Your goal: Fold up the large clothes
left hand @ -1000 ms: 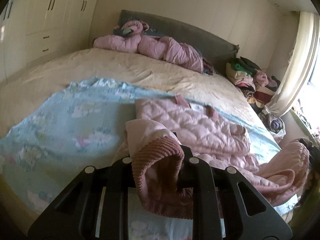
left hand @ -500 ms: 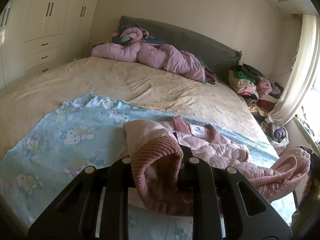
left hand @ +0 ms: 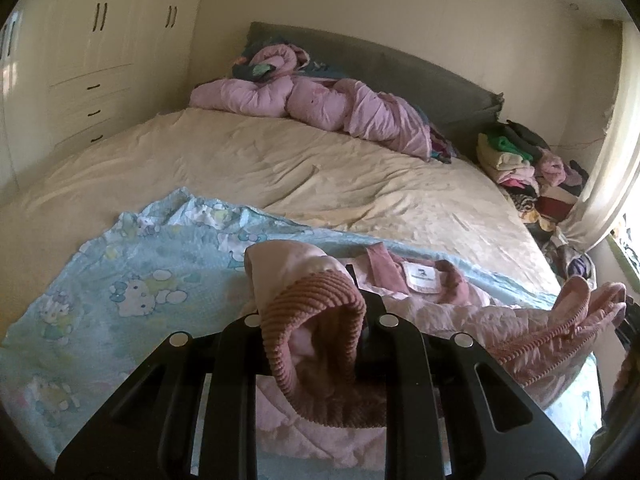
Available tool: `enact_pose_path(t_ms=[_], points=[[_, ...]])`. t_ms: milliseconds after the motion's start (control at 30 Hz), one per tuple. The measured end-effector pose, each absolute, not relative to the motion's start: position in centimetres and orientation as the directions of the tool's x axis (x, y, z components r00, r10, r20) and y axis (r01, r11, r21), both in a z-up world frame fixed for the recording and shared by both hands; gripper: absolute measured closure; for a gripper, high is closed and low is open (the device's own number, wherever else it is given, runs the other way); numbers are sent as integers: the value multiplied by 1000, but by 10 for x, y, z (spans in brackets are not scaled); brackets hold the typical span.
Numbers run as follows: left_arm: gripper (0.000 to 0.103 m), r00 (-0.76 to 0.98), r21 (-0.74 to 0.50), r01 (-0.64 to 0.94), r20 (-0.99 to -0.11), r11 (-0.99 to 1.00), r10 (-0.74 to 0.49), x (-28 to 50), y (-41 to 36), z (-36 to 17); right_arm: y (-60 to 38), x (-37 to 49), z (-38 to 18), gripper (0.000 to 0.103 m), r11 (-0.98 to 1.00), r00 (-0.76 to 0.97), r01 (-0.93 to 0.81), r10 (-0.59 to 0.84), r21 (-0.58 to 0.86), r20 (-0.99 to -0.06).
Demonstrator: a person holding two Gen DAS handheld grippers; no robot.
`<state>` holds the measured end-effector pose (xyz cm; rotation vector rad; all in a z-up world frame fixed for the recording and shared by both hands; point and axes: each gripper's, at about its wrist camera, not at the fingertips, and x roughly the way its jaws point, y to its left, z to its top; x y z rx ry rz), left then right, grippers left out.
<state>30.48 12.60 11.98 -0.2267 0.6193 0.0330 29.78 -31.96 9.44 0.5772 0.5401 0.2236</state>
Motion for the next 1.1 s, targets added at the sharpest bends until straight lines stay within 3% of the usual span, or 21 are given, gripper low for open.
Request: enact_pose_path(t_ms=[600,800,933,1100], points=[[88,778,-137,-114,-628,984,2,350,117,78,-308,363,48,83,838,789,50,301,543,-536],[88,773,-147,-109,-635,983,-9,355,119,73,-310,367,47,72,817,782,31,339,575,-523],[88,767,-153,-105,-642,983,-18,359,119,69,-303,363,49,39,810,779,-10,374,586,-504],[87,762,-160,-105,-647,982,-24,365,117,63,-258,354,52,39,887,748,-108,369,448,-551]])
